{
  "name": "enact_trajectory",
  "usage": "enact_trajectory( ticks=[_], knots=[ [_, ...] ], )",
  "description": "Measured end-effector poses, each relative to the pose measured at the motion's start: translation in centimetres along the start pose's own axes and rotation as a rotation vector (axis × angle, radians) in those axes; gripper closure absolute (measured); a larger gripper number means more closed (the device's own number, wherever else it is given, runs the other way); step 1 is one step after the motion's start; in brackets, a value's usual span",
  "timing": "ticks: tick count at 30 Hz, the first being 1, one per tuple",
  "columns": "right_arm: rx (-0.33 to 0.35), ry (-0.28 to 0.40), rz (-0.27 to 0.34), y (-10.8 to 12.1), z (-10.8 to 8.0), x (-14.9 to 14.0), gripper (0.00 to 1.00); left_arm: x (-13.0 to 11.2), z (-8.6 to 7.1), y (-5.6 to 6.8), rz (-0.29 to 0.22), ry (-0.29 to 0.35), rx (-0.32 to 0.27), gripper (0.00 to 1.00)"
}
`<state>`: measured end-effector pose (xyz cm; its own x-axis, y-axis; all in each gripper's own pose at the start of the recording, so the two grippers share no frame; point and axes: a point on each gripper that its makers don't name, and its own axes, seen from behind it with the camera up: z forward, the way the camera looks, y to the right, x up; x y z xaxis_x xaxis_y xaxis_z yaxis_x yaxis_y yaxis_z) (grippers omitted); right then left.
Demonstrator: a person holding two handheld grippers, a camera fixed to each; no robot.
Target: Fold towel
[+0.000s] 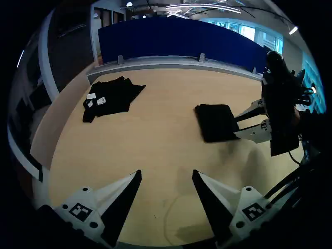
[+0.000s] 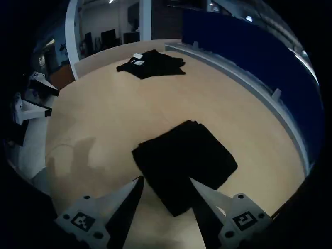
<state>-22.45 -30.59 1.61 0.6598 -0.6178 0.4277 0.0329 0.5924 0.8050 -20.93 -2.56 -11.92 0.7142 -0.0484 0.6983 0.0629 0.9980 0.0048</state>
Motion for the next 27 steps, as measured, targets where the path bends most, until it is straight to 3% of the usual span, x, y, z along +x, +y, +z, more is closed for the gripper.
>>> enact_trajectory(
  ticks=[12, 27],
  knots=[
    [-0.052, -0.045, 0.053, 1.5, -1.9, -3.7, 0.21, 0.2, -0.1, 0.8, 0.009, 0.008, -0.014, 0.10],
    [-0.066, -0.089, 0.075, 1.6, -1.2, -6.6, 0.21, 0.2, -0.1, 0.9, 0.010, 0.009, -0.012, 0.10]
  ],
)
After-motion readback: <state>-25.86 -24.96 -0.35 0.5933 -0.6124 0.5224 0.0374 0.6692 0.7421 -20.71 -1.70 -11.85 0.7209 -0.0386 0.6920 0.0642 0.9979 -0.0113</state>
